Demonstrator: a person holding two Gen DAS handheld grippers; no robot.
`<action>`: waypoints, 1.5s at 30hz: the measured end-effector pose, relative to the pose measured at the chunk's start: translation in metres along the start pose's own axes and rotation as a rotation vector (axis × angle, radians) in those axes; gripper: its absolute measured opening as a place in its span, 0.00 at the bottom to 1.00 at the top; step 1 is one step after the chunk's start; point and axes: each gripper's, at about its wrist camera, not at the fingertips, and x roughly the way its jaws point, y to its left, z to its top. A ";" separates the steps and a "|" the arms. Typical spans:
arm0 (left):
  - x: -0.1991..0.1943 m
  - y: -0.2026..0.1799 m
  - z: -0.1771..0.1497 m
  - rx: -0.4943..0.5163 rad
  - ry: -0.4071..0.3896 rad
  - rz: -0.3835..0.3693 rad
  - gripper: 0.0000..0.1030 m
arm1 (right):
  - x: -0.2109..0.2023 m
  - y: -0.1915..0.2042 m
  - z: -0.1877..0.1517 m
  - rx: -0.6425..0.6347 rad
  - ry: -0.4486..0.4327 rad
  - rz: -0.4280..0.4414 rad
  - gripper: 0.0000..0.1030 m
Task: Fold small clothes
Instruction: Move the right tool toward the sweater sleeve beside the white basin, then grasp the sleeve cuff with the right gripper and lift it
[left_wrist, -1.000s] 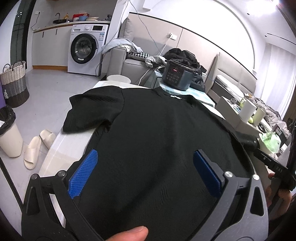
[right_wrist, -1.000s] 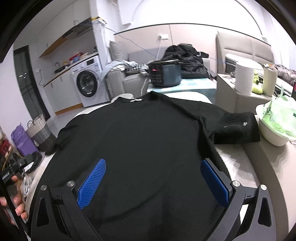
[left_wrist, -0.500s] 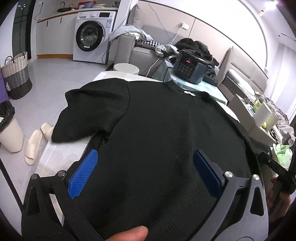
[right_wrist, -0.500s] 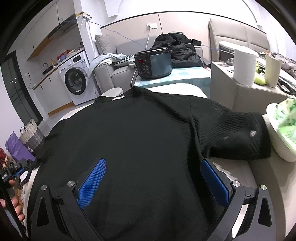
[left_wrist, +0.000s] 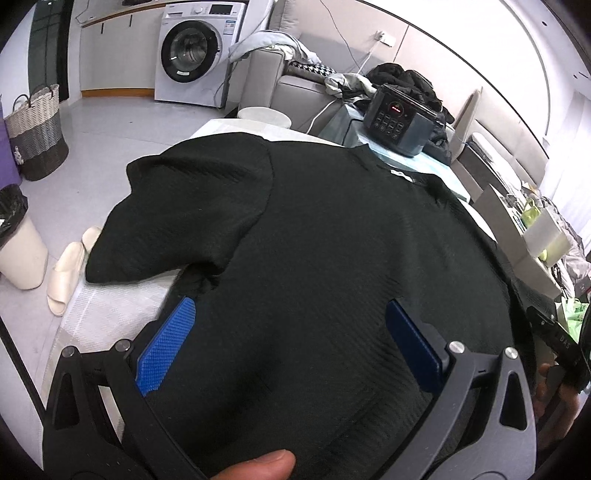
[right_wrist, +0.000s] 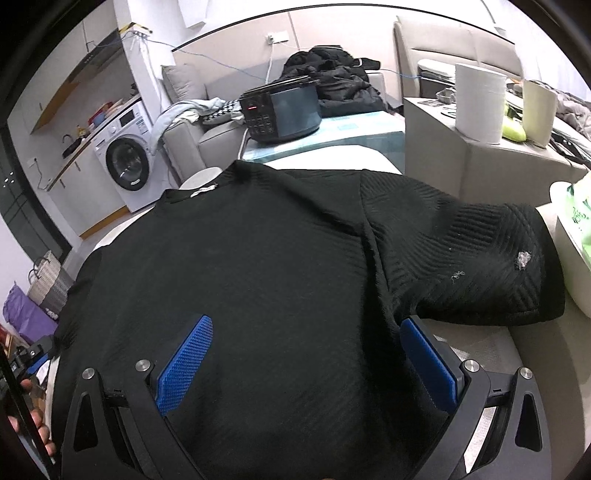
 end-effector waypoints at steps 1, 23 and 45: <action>0.000 0.002 0.000 0.001 -0.005 0.003 0.99 | 0.001 -0.003 0.000 0.022 -0.003 0.011 1.00; -0.001 0.006 -0.006 -0.001 0.005 -0.009 0.99 | -0.030 -0.104 -0.004 0.634 -0.201 -0.145 0.94; -0.009 -0.037 -0.016 0.093 0.022 -0.077 0.99 | -0.010 0.060 0.046 -0.629 -0.195 -0.216 0.09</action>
